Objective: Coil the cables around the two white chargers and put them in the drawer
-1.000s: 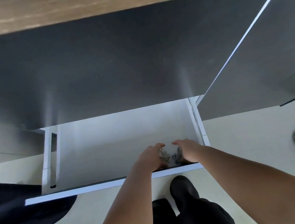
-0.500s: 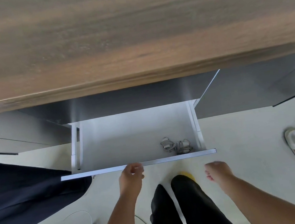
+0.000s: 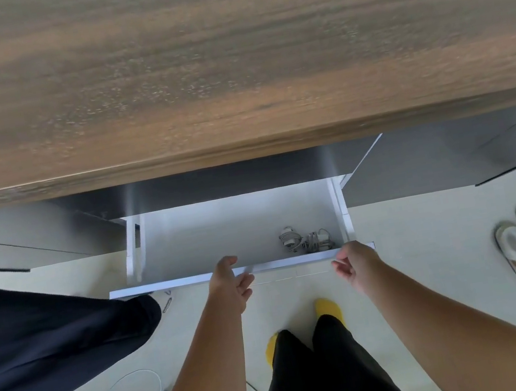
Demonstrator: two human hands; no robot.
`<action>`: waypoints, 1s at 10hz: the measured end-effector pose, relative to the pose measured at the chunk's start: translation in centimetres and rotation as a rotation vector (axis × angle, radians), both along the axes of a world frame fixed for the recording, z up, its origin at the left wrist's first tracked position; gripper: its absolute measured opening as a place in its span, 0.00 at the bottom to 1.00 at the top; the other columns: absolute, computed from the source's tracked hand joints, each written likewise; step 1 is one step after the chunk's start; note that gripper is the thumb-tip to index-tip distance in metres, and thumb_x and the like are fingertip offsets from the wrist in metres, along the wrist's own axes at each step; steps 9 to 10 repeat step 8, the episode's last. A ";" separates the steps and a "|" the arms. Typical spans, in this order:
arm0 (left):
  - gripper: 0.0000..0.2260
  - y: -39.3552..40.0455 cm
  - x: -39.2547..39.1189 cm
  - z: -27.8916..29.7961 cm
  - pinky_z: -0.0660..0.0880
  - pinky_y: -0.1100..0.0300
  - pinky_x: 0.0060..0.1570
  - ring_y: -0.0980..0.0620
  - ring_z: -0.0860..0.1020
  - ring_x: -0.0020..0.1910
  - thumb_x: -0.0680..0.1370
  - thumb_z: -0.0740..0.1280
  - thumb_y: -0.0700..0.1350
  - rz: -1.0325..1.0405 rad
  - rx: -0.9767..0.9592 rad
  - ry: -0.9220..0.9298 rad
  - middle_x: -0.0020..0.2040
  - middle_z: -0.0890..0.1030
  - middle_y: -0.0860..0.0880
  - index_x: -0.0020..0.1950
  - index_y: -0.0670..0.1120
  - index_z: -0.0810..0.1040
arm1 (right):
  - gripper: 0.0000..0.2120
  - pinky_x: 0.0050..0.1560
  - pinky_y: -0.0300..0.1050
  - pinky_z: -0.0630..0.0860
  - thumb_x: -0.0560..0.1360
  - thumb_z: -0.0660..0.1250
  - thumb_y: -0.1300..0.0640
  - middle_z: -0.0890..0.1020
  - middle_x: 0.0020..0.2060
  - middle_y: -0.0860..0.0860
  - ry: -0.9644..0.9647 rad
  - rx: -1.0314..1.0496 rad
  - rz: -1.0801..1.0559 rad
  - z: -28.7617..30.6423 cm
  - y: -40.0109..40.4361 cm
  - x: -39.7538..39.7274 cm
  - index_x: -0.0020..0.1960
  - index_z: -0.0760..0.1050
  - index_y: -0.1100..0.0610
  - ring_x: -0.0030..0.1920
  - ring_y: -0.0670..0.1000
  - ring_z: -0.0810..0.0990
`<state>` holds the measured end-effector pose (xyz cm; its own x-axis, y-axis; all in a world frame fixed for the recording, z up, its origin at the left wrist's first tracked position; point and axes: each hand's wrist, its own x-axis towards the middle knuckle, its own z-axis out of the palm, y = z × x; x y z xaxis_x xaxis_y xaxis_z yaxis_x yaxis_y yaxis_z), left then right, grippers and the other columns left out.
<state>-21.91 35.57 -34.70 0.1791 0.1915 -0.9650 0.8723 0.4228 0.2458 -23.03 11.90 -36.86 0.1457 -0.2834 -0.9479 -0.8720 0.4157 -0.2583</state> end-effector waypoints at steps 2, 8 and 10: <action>0.11 0.1 3.3 0.3 0.73 0.53 0.56 0.45 0.80 0.55 0.78 0.65 0.48 -0.043 0.011 -0.142 0.58 0.80 0.44 0.58 0.46 0.75 | 0.06 0.40 0.43 0.75 0.77 0.59 0.67 0.80 0.51 0.55 -0.109 -0.003 0.039 0.9 -1.1 2.9 0.50 0.72 0.59 0.46 0.55 0.81; 0.07 -2.1 -1.0 15.7 0.75 0.59 0.48 0.50 0.83 0.47 0.77 0.64 0.36 -0.409 0.254 -0.626 0.46 0.86 0.50 0.47 0.45 0.79 | 0.13 0.41 0.44 0.71 0.77 0.59 0.62 0.83 0.43 0.56 -0.399 0.028 0.140 15.5 -3.9 2.0 0.59 0.78 0.56 0.42 0.55 0.78; 0.07 -2.1 -1.0 15.7 0.75 0.59 0.48 0.50 0.83 0.47 0.77 0.64 0.36 -0.409 0.254 -0.626 0.46 0.86 0.50 0.47 0.45 0.79 | 0.13 0.41 0.44 0.71 0.77 0.59 0.62 0.83 0.43 0.56 -0.399 0.028 0.140 15.5 -3.9 2.0 0.59 0.78 0.56 0.42 0.55 0.78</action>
